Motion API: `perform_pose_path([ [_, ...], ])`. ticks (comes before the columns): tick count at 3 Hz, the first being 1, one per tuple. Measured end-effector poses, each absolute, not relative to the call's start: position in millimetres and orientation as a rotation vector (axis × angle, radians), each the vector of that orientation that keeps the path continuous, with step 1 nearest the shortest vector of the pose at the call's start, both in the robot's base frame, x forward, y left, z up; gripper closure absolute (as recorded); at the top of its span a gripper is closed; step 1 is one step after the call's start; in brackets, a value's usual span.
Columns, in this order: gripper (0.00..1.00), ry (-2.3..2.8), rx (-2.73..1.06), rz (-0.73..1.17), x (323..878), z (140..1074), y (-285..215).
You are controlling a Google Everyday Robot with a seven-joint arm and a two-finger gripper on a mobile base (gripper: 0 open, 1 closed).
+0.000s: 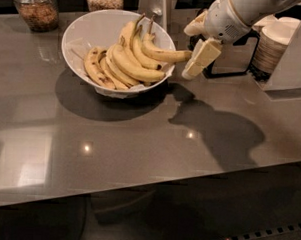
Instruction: Pick banana from white bowl
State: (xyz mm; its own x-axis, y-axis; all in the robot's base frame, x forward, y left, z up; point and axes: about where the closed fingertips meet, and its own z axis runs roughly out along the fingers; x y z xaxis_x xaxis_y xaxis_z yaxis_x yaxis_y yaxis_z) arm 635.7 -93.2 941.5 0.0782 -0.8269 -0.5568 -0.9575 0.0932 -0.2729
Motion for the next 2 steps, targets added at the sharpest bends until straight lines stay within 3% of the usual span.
perform_pose_path([
  [2, 0.26, 1.754, -1.786, 0.302, 658, 924, -75],
])
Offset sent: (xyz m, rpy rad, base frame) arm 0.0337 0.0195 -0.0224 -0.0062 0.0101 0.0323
